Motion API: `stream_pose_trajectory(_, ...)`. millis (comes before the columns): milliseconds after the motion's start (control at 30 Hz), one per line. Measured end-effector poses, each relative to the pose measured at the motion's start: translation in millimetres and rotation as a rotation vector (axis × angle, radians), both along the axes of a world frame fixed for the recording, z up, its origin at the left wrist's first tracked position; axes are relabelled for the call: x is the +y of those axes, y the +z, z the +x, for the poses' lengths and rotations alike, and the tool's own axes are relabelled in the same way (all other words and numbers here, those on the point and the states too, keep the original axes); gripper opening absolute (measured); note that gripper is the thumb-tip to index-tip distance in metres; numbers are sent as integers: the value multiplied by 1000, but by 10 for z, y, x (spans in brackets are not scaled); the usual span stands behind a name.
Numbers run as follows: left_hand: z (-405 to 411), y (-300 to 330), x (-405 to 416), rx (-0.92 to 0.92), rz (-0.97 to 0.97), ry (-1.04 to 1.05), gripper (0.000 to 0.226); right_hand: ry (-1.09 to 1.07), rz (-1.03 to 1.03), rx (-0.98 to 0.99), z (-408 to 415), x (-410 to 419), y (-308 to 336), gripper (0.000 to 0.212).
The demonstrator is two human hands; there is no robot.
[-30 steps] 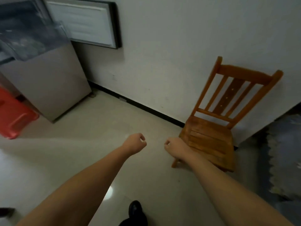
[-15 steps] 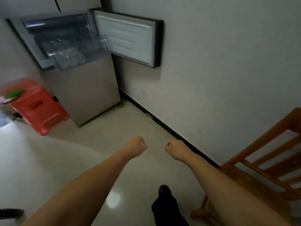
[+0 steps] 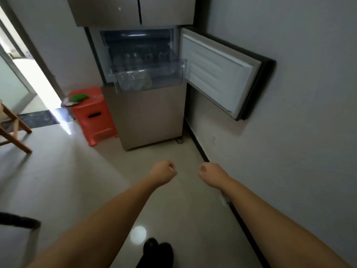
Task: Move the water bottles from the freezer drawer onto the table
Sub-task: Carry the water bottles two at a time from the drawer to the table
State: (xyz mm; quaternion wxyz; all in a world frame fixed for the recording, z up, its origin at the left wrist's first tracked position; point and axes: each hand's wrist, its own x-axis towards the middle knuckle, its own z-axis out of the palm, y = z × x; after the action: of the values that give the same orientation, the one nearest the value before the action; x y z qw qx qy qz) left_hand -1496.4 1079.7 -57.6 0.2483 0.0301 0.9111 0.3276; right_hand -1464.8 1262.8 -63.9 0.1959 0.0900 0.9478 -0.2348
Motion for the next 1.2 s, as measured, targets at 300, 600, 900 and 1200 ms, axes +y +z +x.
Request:
stream_pose_trajectory(300,-1753,-6,-365,53,-42,46,28,81,-34,60,-1959,-387,52,28)
stream_pose_trajectory(600,-3634,370,-565,154,-73,21,29,82,-107,106,-3762,-671,430,25)
stream_pose_trajectory(900,-5229,667,-361,294,27,148,24,192,-178,266,-5610,-673,687,22)
stream_pose_trajectory(1200,-6422,822,-512,249,38,385,22,299,-286,305,-7036,-795,890,22)
